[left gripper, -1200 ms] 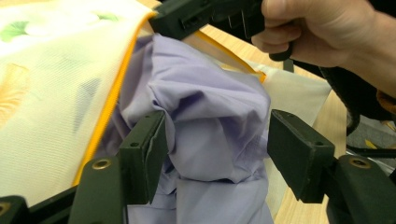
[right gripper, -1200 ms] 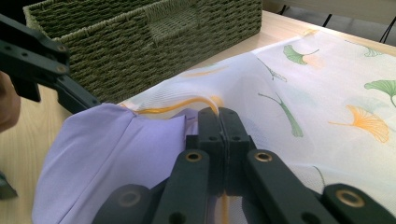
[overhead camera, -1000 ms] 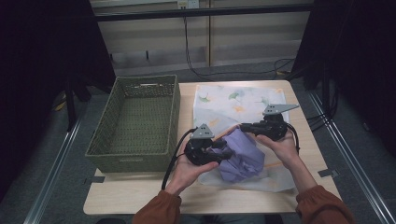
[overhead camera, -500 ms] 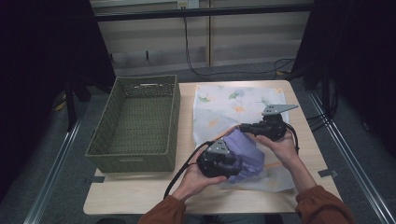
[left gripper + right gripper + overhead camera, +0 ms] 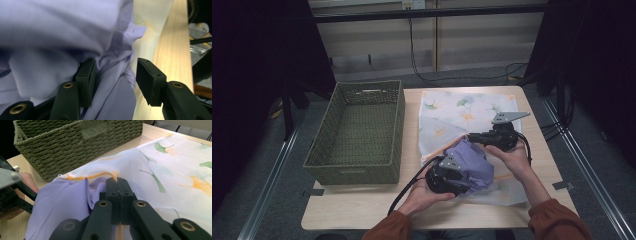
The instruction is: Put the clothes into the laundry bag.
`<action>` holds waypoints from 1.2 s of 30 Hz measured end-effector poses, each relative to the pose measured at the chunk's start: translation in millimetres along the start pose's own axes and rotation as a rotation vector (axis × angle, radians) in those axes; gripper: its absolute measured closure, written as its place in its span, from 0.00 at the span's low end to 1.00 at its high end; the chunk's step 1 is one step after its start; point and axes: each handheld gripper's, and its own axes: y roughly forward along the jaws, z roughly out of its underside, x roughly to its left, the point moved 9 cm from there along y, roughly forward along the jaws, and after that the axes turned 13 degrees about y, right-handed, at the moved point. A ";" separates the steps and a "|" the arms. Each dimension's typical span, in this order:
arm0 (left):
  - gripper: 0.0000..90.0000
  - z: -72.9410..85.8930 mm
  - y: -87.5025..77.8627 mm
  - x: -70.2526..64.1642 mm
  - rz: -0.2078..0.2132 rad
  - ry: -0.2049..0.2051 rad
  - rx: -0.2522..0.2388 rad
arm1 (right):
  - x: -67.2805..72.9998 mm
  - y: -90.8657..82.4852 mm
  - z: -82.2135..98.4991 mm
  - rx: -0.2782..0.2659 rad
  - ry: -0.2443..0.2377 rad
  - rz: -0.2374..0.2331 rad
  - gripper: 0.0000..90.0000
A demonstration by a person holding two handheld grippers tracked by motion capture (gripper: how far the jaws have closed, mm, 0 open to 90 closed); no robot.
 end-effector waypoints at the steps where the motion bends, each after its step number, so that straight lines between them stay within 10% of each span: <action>1: 0.56 0.6 2.7 -0.7 0.003 0.009 -0.009 | 0.1 0.0 0.0 0.000 0.000 -0.001 1.00; 26: 0.44 15.3 13.6 -4.7 0.013 0.101 -0.042 | 2.1 2.6 1.7 0.010 -0.004 -0.004 1.00; 36: 0.63 13.6 12.0 4.8 -0.025 0.045 0.014 | 2.2 2.5 1.6 0.010 -0.003 -0.006 1.00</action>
